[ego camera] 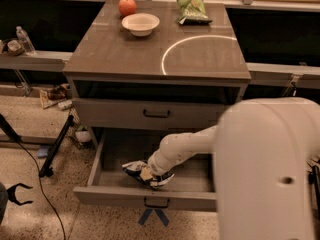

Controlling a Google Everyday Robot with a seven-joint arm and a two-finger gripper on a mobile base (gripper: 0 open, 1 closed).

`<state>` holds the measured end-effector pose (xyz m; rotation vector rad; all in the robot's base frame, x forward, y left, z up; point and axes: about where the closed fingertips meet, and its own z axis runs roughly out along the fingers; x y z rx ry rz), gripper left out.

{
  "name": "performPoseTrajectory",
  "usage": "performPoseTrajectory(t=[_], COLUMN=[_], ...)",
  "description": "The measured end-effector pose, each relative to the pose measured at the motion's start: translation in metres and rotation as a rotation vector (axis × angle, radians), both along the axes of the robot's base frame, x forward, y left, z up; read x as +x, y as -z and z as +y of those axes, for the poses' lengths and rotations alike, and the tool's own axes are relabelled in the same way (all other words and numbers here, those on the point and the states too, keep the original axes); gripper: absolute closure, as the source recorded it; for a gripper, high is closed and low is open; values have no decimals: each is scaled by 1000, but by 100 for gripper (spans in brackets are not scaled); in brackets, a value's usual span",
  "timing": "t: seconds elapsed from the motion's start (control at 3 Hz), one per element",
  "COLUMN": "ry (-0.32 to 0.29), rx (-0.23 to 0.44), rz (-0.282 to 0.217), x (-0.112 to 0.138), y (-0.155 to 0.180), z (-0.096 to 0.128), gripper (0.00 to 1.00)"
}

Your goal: Pick blue chip bag from middle drawer and place on counter

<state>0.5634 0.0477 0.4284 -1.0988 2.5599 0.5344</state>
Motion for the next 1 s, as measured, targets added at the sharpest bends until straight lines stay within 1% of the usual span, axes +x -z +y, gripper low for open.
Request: performPoseTrajectory(t=[0.33,0.67,1.0], ry=[-98,-208,-207], rx=[95,217,234], rz=[-60,-157,-271], x=[-22,-45,-48], y=[-64,-180,-242], z=[1,-10,-90], gripper=[100,100,100])
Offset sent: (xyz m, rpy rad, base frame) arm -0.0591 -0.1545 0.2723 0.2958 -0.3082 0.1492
